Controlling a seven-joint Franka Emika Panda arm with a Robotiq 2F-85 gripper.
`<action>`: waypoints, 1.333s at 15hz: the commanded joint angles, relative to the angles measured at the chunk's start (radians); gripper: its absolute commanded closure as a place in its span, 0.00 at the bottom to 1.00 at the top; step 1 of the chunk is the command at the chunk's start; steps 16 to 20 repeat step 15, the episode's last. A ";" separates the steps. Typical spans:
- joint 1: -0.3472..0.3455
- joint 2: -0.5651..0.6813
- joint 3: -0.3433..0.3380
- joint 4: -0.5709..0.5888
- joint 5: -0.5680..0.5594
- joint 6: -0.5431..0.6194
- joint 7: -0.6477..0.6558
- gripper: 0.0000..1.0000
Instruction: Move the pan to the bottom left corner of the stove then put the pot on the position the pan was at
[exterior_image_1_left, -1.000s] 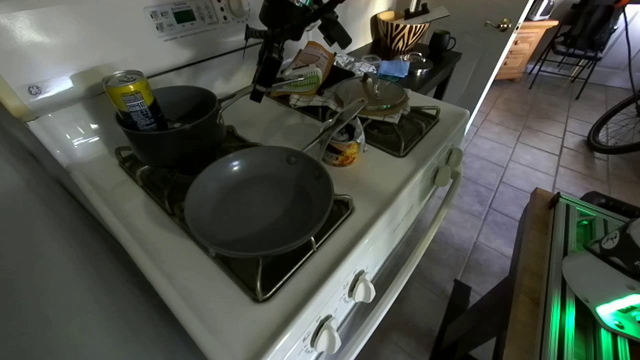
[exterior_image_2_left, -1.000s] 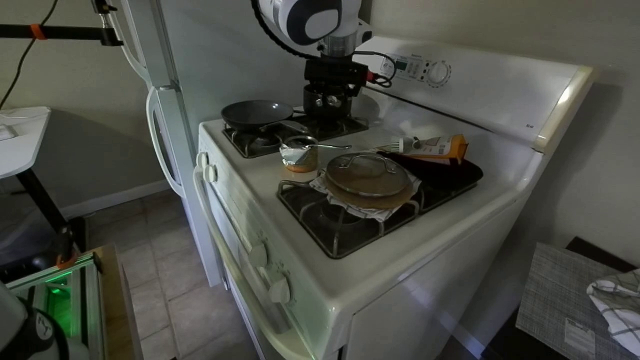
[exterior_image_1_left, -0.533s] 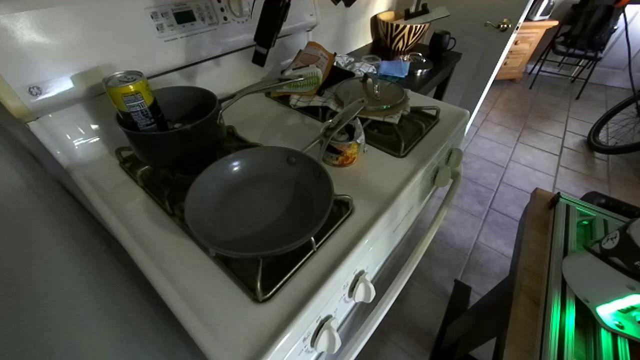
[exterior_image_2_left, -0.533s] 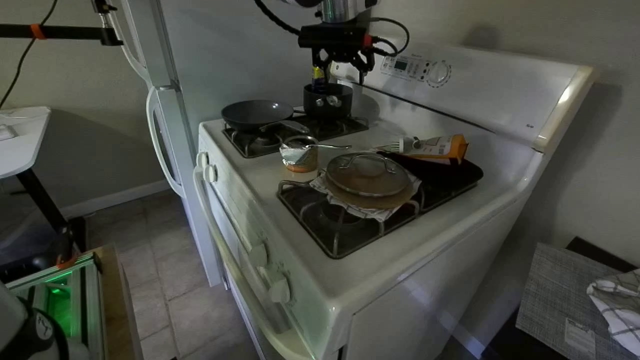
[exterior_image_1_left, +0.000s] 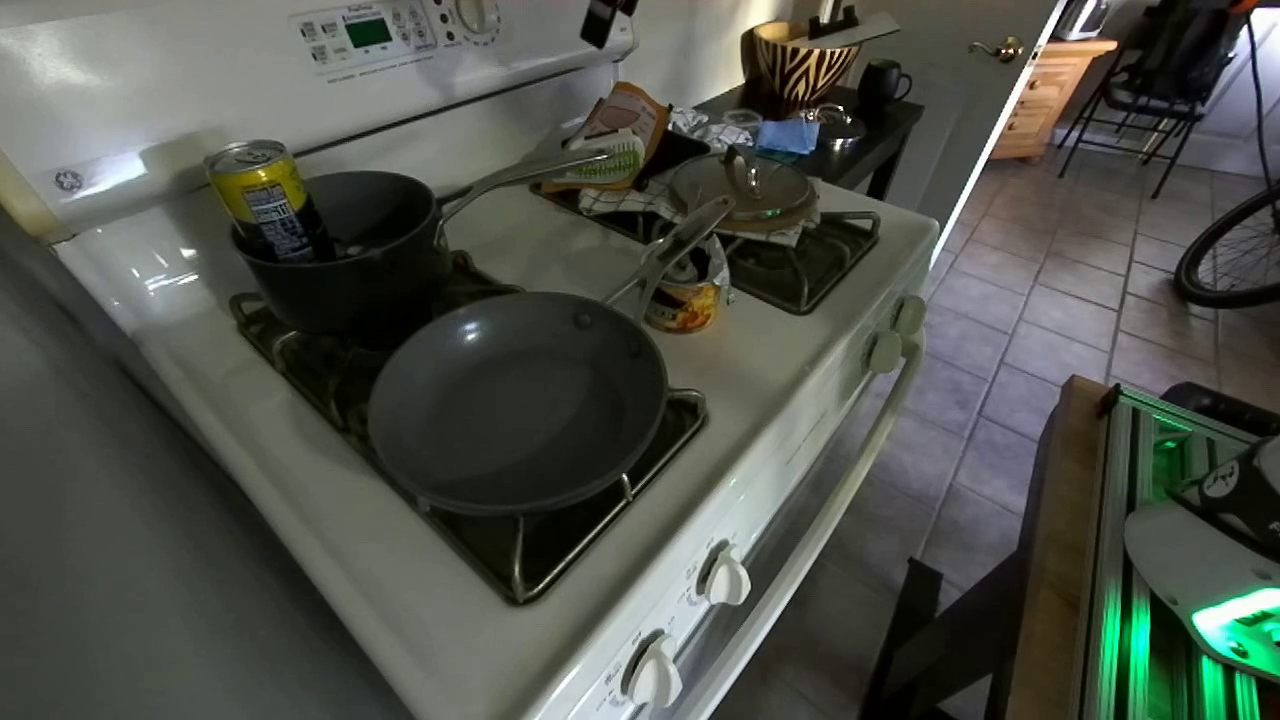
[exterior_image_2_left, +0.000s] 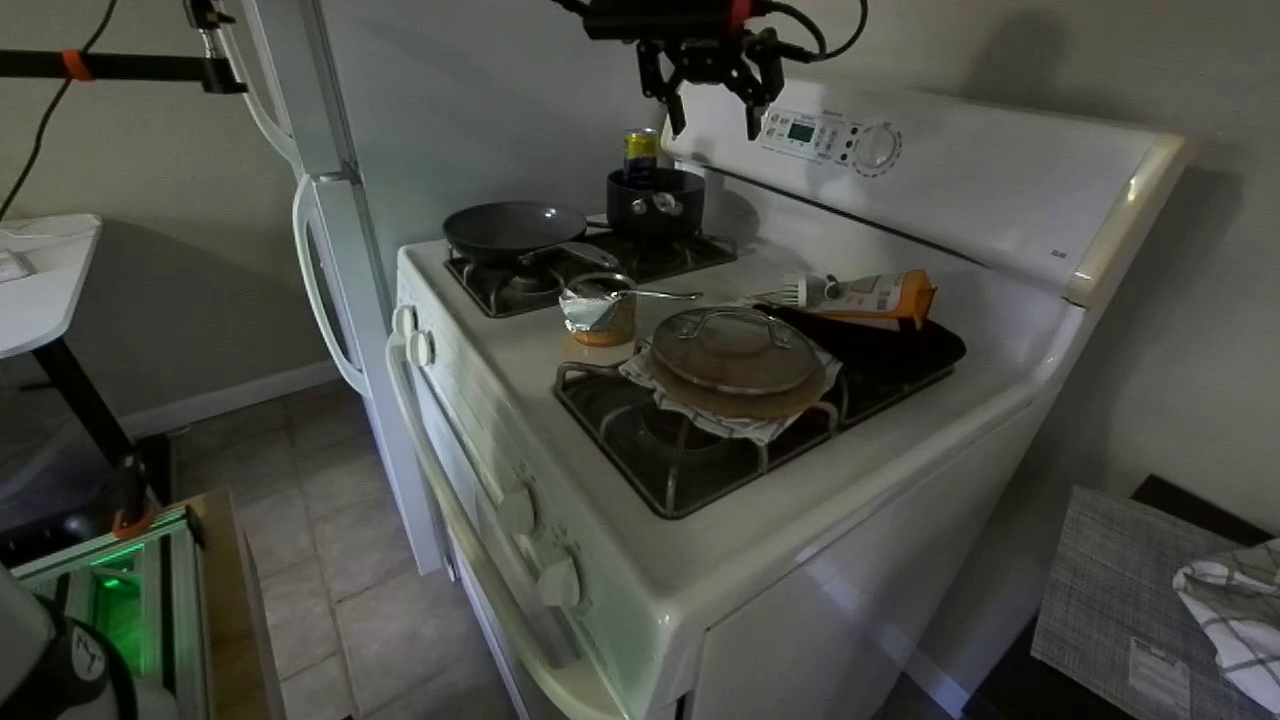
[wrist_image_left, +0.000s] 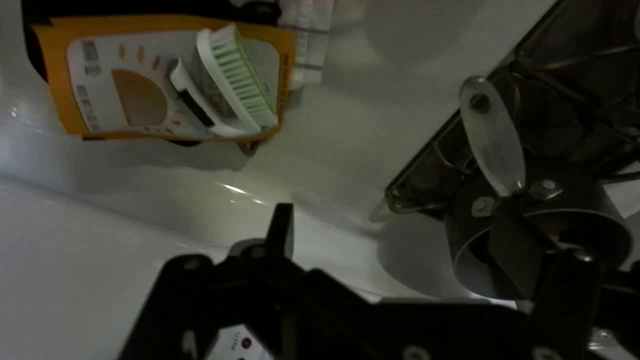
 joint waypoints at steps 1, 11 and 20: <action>-0.009 -0.155 -0.023 -0.181 -0.036 -0.039 0.079 0.00; -0.014 -0.229 -0.004 -0.413 -0.165 -0.045 0.313 0.00; -0.005 -0.219 -0.017 -0.406 -0.122 -0.019 0.280 0.00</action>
